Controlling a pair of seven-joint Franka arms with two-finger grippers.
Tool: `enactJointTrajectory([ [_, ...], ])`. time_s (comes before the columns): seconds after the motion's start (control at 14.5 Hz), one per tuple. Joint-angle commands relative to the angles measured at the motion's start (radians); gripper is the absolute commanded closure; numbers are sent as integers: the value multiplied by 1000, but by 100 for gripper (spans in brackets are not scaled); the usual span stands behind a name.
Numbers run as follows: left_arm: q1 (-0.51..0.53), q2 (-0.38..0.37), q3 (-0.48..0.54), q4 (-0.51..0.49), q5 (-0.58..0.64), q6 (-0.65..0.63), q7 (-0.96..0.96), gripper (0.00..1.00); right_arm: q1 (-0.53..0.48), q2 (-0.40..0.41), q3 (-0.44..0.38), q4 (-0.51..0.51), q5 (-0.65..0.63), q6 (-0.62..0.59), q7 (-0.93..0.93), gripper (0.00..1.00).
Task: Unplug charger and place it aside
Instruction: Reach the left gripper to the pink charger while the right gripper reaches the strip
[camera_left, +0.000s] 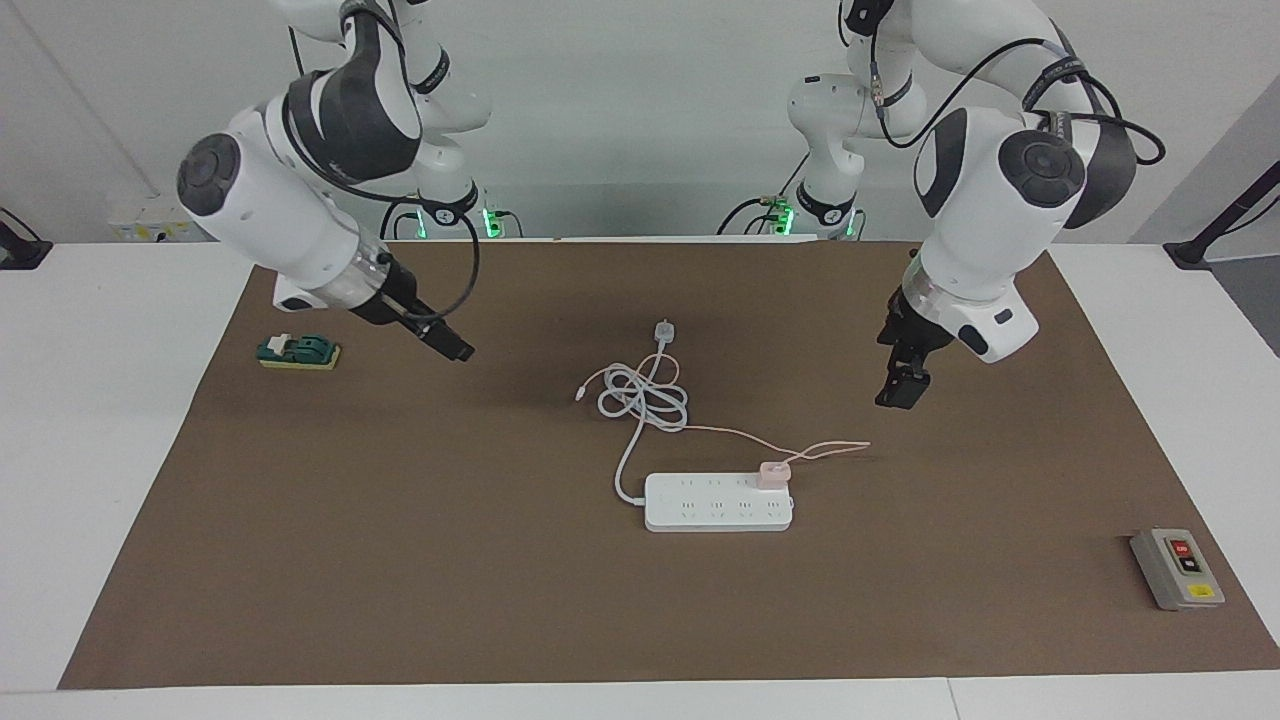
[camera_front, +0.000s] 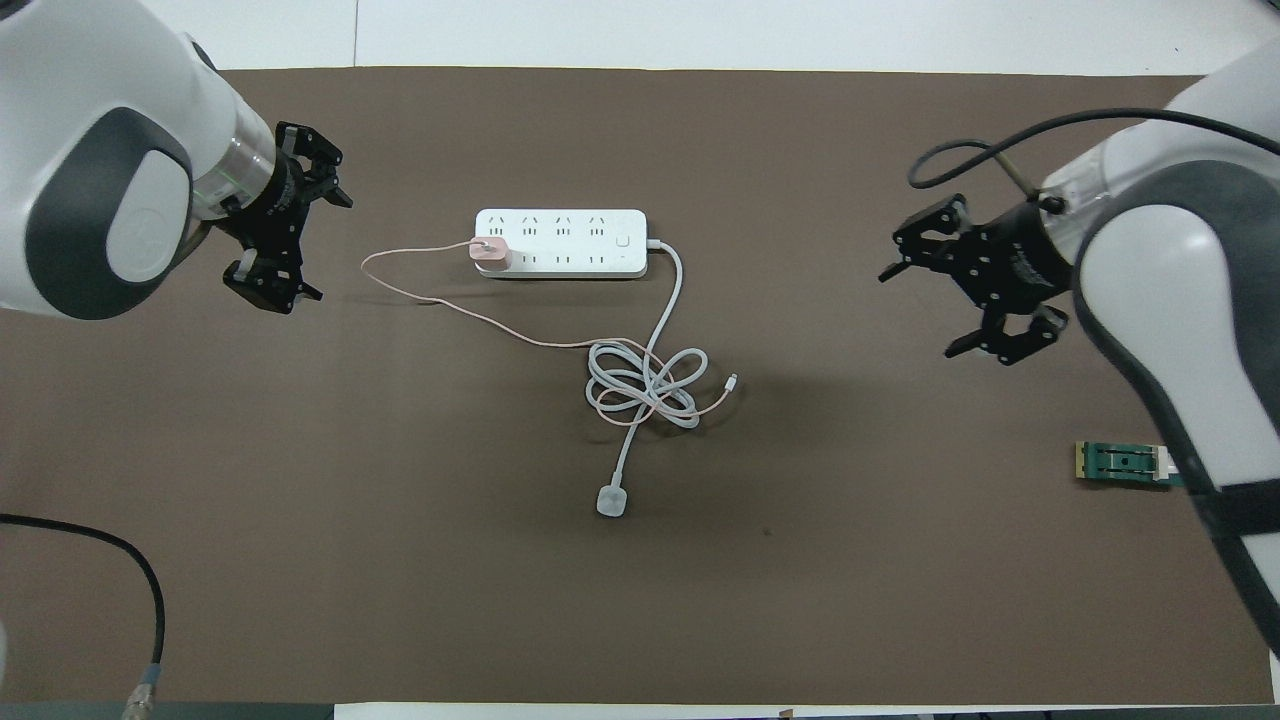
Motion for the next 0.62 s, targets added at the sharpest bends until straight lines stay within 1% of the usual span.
enactJointTrajectory([
  [0.0, -53, 74, 10, 32, 3, 86, -120, 0, 43, 92, 0, 23, 119, 86, 169, 0],
  [0.07, -79, 99, 10, 32, 3, 115, -159, 0, 64, 155, 0, 60, 167, 112, 225, 0],
  [0.21, -95, 143, 10, 30, 1, 155, -193, 0, 106, 244, 0, 114, 211, 193, 331, 0],
  [0.34, -122, 174, 10, 29, 0, 177, -211, 0, 156, 309, 0, 122, 297, 298, 396, 0],
  [0.41, -136, 197, 11, 27, 3, 209, -243, 0, 179, 343, 0, 125, 337, 348, 428, 0],
  [0.55, -159, 235, 16, 30, 9, 235, -285, 0, 224, 410, 0, 169, 401, 414, 462, 0],
])
